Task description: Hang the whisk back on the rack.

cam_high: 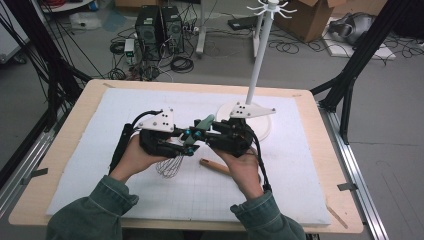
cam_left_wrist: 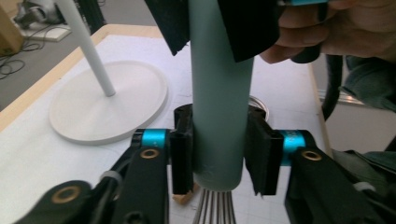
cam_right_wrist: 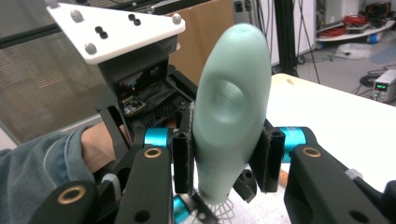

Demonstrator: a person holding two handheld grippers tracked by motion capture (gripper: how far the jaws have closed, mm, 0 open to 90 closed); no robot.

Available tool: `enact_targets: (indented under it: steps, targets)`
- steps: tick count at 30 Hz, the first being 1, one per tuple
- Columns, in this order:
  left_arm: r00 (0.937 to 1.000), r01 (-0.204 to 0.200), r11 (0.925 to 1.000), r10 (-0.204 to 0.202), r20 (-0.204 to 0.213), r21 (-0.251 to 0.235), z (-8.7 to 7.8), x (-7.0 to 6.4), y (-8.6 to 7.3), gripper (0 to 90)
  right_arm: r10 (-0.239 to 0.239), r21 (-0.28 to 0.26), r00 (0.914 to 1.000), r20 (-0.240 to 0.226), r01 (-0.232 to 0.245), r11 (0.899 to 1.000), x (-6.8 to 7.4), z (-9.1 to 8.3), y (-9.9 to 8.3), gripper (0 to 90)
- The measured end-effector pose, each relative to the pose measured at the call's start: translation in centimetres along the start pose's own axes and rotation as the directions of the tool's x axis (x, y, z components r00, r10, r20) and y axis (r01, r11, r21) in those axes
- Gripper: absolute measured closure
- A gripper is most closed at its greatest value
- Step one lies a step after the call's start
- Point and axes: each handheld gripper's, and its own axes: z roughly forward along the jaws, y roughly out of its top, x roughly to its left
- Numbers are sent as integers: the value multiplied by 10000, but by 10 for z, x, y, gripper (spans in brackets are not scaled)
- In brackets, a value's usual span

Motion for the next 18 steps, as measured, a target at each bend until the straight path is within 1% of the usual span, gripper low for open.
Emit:
enact_targets:
  steps: [2,5,6,7,8,9,10,11,12,13,14,15,16,17,18]
  targets:
    - [10000,19,10000,-19,-8,-13,-1,1,0,686,39,-19,10000,71,-39,10000,1,2,1,659]
    - [9998,125,9996,-120,185,-251,-3,2,0,689,-106,-140,9999,-17,106,9998,2,2,3,656]
    - [9992,102,9995,-91,380,-282,-5,3,1,689,-141,-204,9999,-98,139,9997,2,2,3,651]
    - [9984,159,9992,-139,547,-366,-6,3,1,690,-266,-366,9979,-595,245,9990,1,2,3,621]
    - [9978,169,9990,-143,641,-411,-6,4,1,690,-403,-405,9968,-694,375,9985,0,2,3,582]
    - [9970,204,9984,-163,763,-521,-7,4,1,690,-431,-381,9956,-833,401,9985,-1,2,3,560]
    - [9957,278,9976,-220,905,-632,-8,5,1,690,-431,-381,9956,-833,401,9985,-1,2,3,560]
    - [9947,284,9972,-213,1003,-695,-9,5,1,690,-445,-377,9938,-1020,408,9985,-3,1,2,551]
    - [9925,327,9965,-232,1204,-771,-9,6,1,690,-489,-398,9926,-1114,448,9982,-4,1,1,545]
    - [9896,458,9952,-334,1398,-866,-9,5,1,690,-536,-402,9904,-1272,489,9980,-5,1,1,543]
    - [9866,561,9942,-411,1579,-920,-8,5,1,690,-613,-445,9878,-1433,555,9975,-6,1,0,544]
    - [9854,513,9945,-355,1667,-914,-8,6,1,690,-568,-461,9844,-1666,498,9977,-6,0,-1,549]
    - [9833,571,9938,-393,1778,-958,-8,5,1,690,-605,-496,9818,-1798,524,9974,-7,0,-1,558]
    - [9819,584,9935,-395,1851,-975,-8,6,1,690,-662,-545,9800,-1877,569,9969,-7,0,-1,587]
    - [9816,630,9926,-429,1861,-1036,-7,6,1,690,-724,-592,9755,-2079,614,9964,-6,0,0,643]
